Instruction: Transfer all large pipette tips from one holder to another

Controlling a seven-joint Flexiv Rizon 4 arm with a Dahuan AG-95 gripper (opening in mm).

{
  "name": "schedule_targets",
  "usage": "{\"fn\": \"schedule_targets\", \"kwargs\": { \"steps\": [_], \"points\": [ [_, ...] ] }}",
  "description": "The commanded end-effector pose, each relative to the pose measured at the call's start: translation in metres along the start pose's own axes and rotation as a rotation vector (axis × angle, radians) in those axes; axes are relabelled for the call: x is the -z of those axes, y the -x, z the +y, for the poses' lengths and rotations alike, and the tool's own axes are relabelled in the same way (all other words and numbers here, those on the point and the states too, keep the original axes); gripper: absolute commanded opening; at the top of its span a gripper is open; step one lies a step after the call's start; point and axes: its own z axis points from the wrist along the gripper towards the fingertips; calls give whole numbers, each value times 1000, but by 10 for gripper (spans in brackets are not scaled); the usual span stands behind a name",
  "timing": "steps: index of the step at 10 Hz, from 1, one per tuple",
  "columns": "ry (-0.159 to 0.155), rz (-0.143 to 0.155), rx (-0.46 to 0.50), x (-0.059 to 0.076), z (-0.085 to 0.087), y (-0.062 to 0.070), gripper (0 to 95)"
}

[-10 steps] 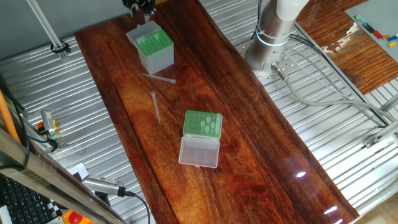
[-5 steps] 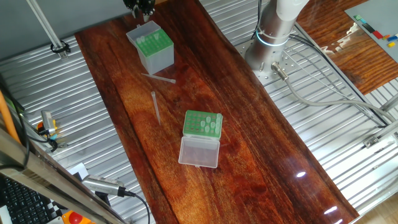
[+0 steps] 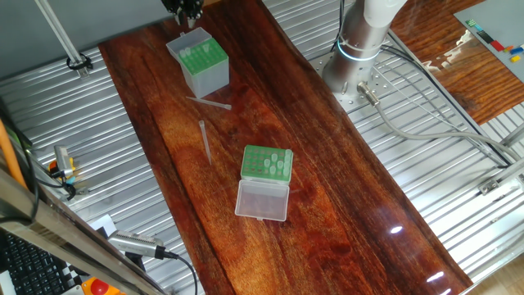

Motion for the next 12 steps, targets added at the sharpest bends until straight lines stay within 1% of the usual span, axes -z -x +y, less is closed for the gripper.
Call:
{"fn": "schedule_targets", "kwargs": {
  "steps": [1, 2, 3, 4, 5, 6, 7, 8, 9, 11, 12],
  "points": [
    [2, -10, -40, -10, 11, 17, 190],
    [-2, -9, -79, -24, 30, 37, 190],
    [-8, -6, -101, -32, 44, 49, 190],
    [-14, -7, -130, -40, 63, 64, 190],
    [-22, -9, -149, -45, 76, 72, 190],
    [-25, -14, -155, -48, 83, 76, 190],
    [-28, -15, -156, -48, 83, 76, 190],
    [-30, -14, -137, -48, 83, 76, 190],
    [-30, -13, -61, -48, 83, 76, 190],
    [-23, -12, 26, -48, 83, 76, 190],
    [-20, -12, 45, -48, 83, 76, 190]
  ]
}}
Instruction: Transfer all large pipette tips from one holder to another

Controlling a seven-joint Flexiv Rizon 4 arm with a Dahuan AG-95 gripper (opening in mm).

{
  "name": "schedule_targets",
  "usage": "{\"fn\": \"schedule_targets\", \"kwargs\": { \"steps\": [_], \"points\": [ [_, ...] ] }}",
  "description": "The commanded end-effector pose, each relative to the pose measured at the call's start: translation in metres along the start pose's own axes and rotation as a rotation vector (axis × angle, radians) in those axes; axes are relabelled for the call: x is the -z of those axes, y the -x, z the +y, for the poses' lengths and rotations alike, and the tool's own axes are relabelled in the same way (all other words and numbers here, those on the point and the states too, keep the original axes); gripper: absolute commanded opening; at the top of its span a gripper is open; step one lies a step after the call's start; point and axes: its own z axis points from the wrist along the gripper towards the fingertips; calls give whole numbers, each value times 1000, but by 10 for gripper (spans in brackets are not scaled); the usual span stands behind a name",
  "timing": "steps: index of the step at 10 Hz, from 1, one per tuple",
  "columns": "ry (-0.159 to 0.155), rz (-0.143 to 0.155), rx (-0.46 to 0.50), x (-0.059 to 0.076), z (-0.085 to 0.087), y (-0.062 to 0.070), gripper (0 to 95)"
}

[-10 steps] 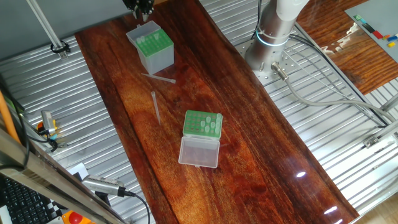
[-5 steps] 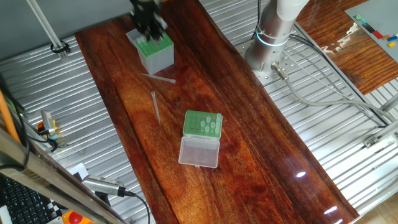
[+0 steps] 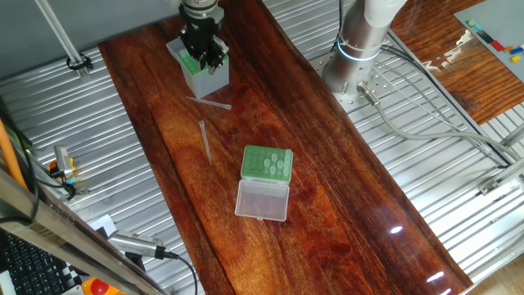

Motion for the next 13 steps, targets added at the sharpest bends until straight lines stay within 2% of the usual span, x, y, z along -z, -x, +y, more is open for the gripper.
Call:
{"fn": "schedule_targets", "kwargs": {
  "steps": [1, 2, 3, 4, 5, 6, 7, 8, 10, 11, 13],
  "points": [
    [42, -9, 141, 0, 3, -2, 190],
    [53, -17, 133, -2, 8, 1, 190],
    [68, -34, 87, -14, 34, 21, 190],
    [59, -25, 47, -22, 59, 39, 380],
    [53, -23, 25, -26, 75, 51, 380],
    [44, -14, -30, -30, 104, 74, 380],
    [40, -13, -38, -30, 108, 77, 380],
    [32, -9, -40, -30, 108, 77, 190],
    [32, -9, 41, -30, 108, 77, 190],
    [34, -10, 112, -30, 108, 77, 190],
    [47, -12, 132, -30, 108, 77, 190]
  ]
}}
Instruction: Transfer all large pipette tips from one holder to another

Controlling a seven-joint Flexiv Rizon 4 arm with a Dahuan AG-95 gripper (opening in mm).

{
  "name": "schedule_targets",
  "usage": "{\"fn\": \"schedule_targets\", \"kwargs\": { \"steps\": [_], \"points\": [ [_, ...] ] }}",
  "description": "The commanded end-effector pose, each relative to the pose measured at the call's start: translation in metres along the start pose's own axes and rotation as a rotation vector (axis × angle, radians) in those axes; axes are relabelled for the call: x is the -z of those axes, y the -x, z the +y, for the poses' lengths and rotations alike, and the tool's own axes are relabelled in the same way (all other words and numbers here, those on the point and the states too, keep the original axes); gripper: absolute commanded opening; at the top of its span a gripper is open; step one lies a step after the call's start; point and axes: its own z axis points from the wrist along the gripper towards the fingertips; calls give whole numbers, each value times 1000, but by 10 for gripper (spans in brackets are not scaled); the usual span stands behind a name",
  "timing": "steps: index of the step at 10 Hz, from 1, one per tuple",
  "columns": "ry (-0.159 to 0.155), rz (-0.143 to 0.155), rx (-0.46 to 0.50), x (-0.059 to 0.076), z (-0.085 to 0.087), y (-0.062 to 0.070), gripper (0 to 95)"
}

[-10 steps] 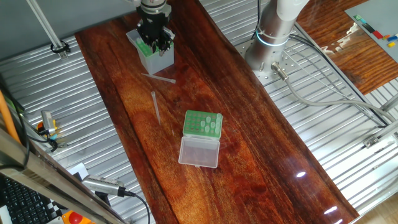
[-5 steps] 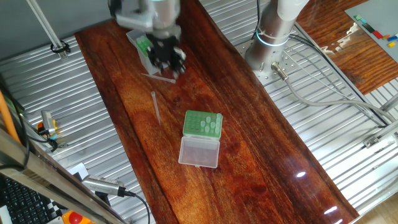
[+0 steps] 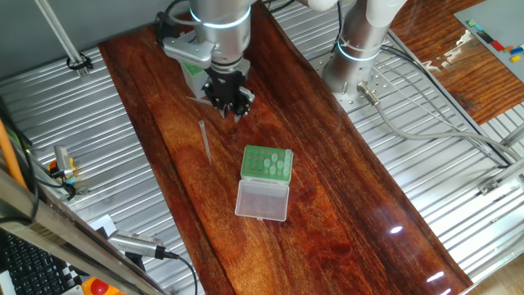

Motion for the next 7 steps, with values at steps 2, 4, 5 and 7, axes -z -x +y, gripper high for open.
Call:
{"fn": "schedule_targets", "kwargs": {
  "steps": [2, 4, 5, 7],
  "points": [
    [13, -6, 57, -9, 22, 13, 380],
    [2, -1, 1, -27, 57, 38, 380],
    [-5, 0, -35, -34, 74, 53, 380],
    [-12, 6, -48, -35, 75, 54, 190]
  ]
}}
